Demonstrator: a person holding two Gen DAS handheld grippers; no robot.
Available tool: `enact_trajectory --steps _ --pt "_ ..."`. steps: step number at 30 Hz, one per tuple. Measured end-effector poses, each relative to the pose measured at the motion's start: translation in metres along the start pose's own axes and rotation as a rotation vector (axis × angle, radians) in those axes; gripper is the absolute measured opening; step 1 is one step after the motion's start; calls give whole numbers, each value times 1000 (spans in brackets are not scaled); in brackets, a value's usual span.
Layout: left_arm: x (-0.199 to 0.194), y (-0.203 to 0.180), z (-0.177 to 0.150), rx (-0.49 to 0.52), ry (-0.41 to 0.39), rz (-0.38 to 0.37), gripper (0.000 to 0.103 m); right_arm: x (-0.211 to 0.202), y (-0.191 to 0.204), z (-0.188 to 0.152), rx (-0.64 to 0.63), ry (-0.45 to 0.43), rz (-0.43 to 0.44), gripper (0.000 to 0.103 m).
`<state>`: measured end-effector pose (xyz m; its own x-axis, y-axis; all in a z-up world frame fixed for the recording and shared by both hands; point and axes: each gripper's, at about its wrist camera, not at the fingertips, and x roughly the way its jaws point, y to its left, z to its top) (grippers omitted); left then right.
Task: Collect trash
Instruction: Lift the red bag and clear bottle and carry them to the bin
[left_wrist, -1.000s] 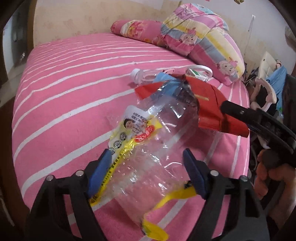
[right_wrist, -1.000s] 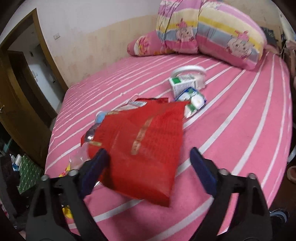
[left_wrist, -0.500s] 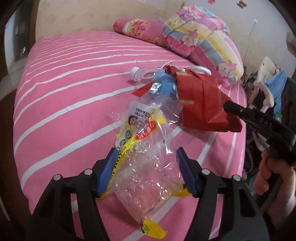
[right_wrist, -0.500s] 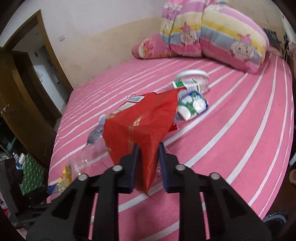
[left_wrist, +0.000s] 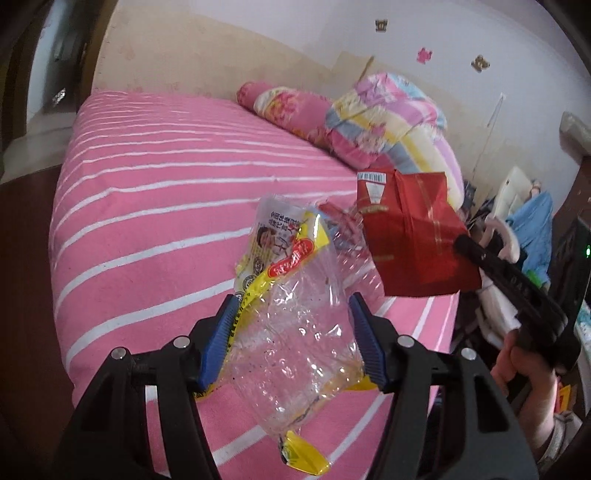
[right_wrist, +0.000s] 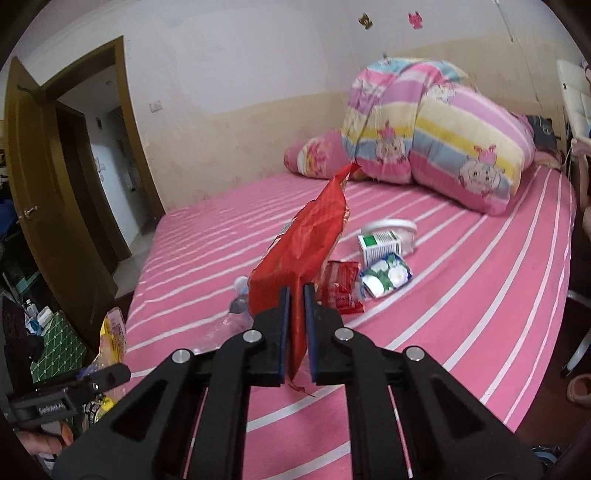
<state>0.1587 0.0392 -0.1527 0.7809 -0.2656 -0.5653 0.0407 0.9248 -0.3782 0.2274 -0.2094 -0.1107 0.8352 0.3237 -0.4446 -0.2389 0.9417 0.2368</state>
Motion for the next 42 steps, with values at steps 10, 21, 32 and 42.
enact_trajectory --steps 10,21,32,42 --pt "-41 -29 7 -31 -77 -83 59 -56 16 9 -55 -51 4 9" --pt "-73 -113 -7 -6 -73 -247 59 -171 -18 1 -42 -117 -71 9" --pt "-57 -219 -57 77 57 -402 59 -263 -83 -43 3 -107 -231 9" --pt "22 -285 -122 77 315 -488 59 -293 -147 -110 63 4 -375 9"
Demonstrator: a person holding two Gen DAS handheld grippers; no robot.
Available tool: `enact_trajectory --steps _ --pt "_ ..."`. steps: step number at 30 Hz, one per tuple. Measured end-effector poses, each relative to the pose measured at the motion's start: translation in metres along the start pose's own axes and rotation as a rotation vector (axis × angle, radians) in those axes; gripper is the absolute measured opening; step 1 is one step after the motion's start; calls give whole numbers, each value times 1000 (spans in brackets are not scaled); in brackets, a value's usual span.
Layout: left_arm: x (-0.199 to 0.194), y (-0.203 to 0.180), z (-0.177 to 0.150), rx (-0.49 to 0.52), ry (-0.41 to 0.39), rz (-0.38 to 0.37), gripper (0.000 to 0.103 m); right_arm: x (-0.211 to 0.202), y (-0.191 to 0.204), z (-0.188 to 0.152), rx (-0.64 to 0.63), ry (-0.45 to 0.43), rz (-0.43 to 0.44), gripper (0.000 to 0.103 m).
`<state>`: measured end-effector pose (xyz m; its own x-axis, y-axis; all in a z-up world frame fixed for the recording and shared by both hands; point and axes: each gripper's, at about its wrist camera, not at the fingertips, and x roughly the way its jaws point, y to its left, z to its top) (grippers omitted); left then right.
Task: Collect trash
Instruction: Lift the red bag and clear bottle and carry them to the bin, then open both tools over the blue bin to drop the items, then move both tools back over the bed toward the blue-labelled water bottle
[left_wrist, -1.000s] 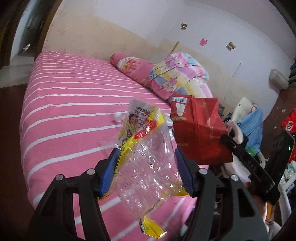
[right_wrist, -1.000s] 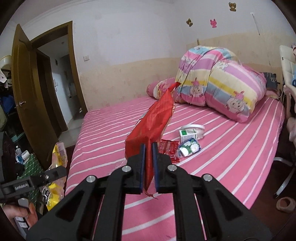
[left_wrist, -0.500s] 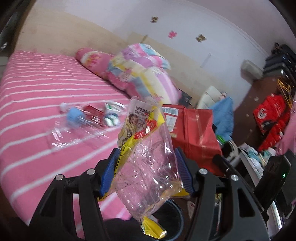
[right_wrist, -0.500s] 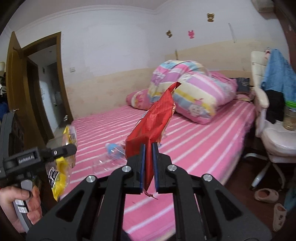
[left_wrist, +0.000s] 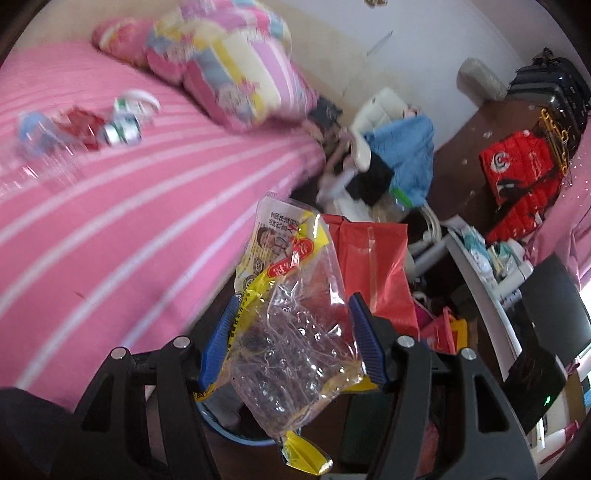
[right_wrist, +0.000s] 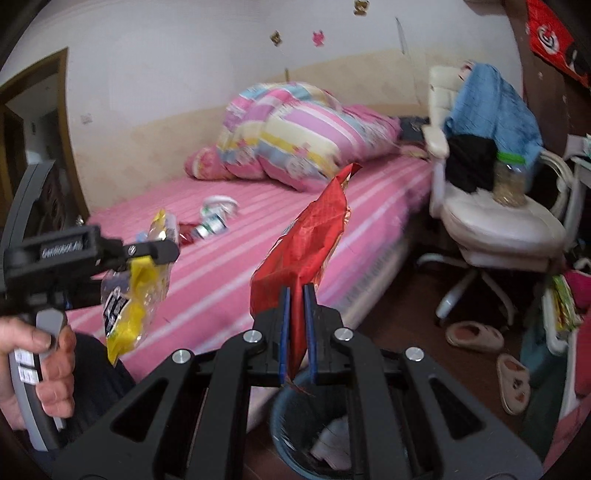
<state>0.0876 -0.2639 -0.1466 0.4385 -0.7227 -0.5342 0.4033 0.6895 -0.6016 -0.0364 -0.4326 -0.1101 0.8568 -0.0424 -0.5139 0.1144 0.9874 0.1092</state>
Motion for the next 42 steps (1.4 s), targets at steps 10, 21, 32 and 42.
enact_trajectory --steps 10,21,32,42 --pt "107 17 -37 -53 267 10 60 30 -36 -66 37 164 -81 9" --pt "209 42 -70 -97 522 16 67 79 -58 -116 68 350 -155 12" --pt "223 52 -72 -165 544 119 87 67 -65 -113 77 340 -237 60" --pt "130 49 -21 -281 271 37 88 28 -27 -44 85 145 -163 86"
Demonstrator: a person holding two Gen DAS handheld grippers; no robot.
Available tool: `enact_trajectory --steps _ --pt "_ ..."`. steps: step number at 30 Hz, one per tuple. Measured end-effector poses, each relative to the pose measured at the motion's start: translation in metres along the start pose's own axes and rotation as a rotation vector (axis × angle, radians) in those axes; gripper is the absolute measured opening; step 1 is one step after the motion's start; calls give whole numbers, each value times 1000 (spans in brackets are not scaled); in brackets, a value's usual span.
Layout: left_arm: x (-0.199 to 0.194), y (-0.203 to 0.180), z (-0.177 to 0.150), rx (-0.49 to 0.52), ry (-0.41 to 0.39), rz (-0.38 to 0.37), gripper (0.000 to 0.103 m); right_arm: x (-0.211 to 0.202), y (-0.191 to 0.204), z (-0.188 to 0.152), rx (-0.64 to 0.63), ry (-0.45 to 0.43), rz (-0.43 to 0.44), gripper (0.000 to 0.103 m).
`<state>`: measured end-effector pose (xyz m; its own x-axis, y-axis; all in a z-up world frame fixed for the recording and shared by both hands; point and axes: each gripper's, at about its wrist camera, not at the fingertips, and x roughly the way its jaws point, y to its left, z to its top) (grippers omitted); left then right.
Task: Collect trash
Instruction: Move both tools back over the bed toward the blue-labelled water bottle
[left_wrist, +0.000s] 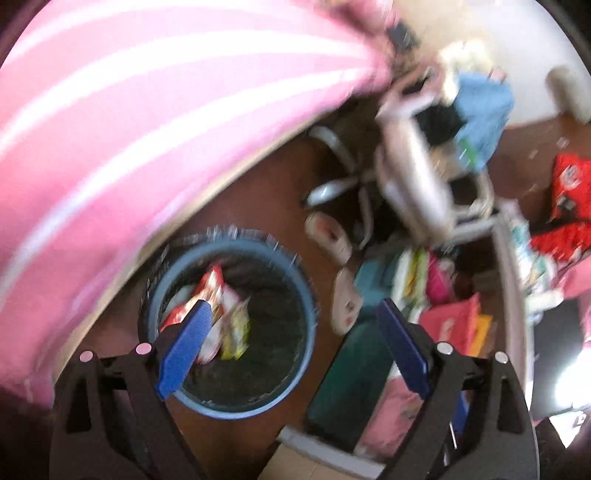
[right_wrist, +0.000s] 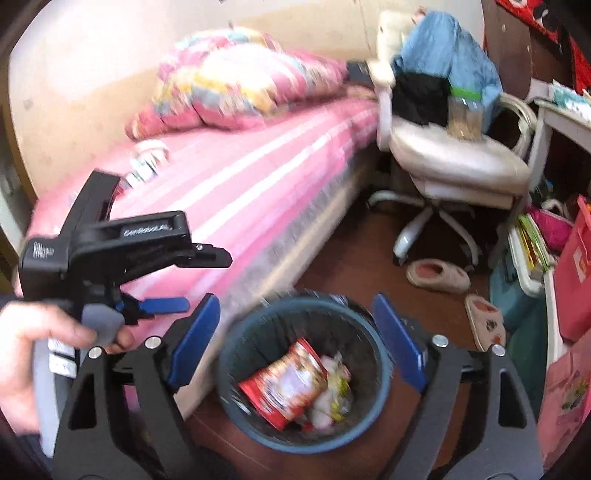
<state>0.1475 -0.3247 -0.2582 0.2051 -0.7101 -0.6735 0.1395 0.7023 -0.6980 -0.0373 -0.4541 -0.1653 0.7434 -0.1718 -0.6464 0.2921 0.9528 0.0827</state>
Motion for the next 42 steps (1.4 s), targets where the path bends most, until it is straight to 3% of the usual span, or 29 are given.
enact_trajectory --steps 6,11,16,21,28,32,36,42 --pt "-98 8 23 -8 -236 -109 91 -25 51 45 -32 -101 103 90" --pt "-167 41 39 -77 -320 -164 91 -26 108 73 -79 -139 207 91" --pt "-237 95 47 -104 -440 -42 91 -8 179 101 -191 -138 320 93" --pt "-271 169 55 -239 -481 43 91 21 244 116 -280 -110 390 94" --pt "-274 232 77 -336 -476 130 91 63 294 112 -299 -43 430 94" --pt "-267 252 93 -312 -441 181 91 85 302 111 -316 -23 416 94" --pt "-247 248 119 -222 -414 284 91 116 302 125 -287 -11 398 94" --pt "-228 250 145 -167 -405 376 91 159 299 143 -226 25 405 94"
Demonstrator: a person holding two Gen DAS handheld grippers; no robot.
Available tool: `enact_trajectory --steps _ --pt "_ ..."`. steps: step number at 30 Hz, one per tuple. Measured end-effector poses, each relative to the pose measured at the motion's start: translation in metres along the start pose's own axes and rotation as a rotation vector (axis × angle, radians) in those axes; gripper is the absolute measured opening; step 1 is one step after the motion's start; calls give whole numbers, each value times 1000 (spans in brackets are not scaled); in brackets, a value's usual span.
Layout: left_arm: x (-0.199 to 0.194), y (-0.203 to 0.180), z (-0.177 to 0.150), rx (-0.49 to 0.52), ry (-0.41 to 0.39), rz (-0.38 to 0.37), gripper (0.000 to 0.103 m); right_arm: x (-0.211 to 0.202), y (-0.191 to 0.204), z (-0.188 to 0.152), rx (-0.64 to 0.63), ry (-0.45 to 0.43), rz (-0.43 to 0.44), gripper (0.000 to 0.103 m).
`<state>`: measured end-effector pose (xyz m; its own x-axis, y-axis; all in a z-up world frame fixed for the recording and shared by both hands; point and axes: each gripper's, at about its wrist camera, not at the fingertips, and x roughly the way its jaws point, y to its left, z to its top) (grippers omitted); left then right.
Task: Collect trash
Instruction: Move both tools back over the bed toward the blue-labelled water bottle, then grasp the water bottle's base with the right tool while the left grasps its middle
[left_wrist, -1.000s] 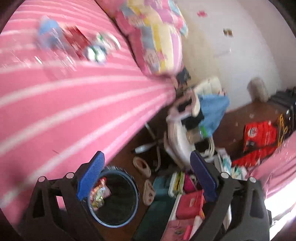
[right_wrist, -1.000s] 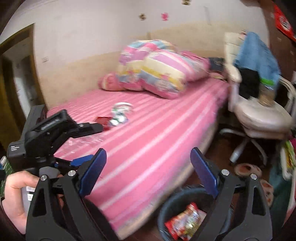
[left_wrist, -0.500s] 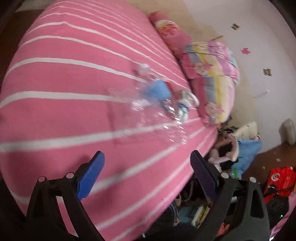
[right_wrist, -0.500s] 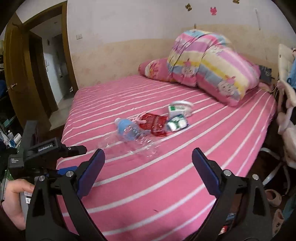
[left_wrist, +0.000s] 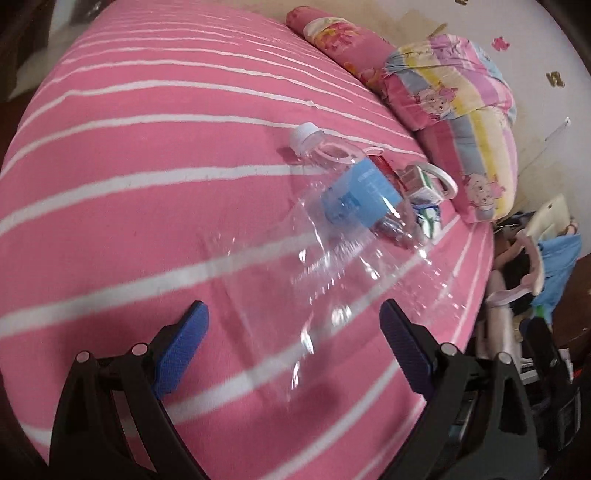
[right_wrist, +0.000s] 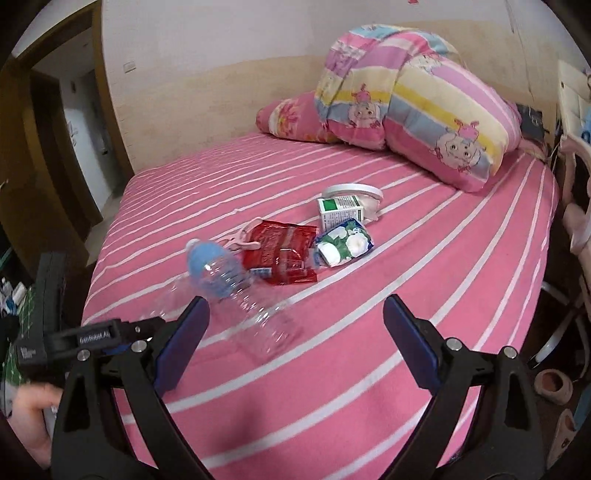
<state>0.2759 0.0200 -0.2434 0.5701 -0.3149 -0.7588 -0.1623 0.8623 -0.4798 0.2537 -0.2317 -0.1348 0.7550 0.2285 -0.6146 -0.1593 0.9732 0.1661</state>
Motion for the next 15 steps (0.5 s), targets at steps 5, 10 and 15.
enact_trajectory --steps 5,10,15 --pt "-17 -5 12 11 -73 62 91 24 6 3 -80 32 80 94" --pt "-35 -5 43 -52 -144 -68 91 58 11 1 -76 73 141 94" --pt "-2 -22 70 -87 -47 -243 91 81 20 -2 -111 91 172 94"
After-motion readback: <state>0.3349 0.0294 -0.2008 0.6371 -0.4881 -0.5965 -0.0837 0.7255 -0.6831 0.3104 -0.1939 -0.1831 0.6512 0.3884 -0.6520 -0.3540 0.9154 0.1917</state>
